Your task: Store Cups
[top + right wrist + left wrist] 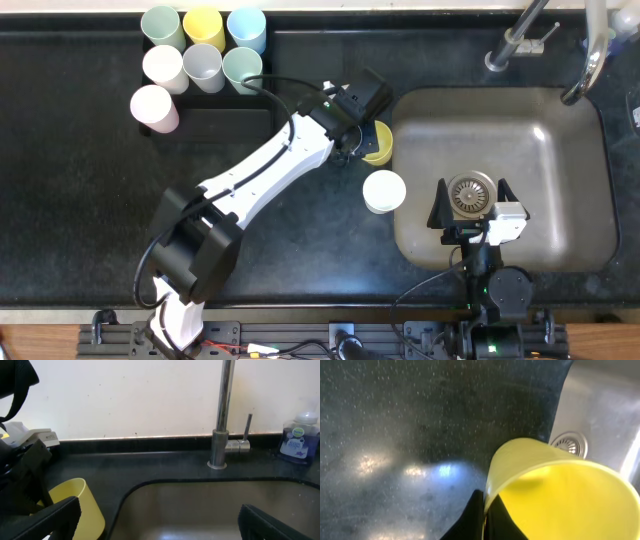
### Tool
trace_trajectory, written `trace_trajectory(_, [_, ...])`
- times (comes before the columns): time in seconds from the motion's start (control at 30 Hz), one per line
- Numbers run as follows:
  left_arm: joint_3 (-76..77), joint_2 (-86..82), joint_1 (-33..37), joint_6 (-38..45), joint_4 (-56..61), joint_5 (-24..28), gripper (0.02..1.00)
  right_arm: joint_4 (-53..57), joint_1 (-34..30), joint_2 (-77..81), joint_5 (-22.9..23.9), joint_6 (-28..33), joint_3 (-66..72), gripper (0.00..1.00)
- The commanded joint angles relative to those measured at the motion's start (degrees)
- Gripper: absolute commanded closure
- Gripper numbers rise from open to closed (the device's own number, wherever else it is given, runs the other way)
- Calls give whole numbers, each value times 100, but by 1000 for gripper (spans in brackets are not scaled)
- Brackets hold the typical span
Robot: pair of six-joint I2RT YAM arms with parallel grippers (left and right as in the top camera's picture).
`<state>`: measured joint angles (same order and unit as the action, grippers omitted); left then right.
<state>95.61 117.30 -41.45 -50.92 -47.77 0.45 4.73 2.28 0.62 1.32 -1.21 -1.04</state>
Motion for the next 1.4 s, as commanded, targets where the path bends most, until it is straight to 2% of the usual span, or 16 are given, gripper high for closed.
trace_trajectory(0.03, [210, -101, 177, -13, -136, -76, 982, -28, -7, -42, -33, 37, 76, 3])
trace_trajectory(0.3, [455, -1257, 1010, -20, -1123, -498, 982, -28, -7, -42, -33, 37, 76, 5])
trace_trajectory(0.57, [452, -2188, 2887, -42, -2559, -627, 982, -28, -7, -42, -33, 37, 76, 3])
trace_trajectory(0.77, [369, -2153, 3851, -70, -2793, -610, 978, -28, -7, -42, -33, 37, 76, 3])
trace_trajectory(0.9, [343, -1934, 4070, -387, -2774, -595, 932, -28, -7, -42, -33, 37, 76, 3])
trace_trajectory(1.4, [343, -1045, 4148, -382, -2437, -422, 932, -28, -7, -42, -33, 37, 76, 5])
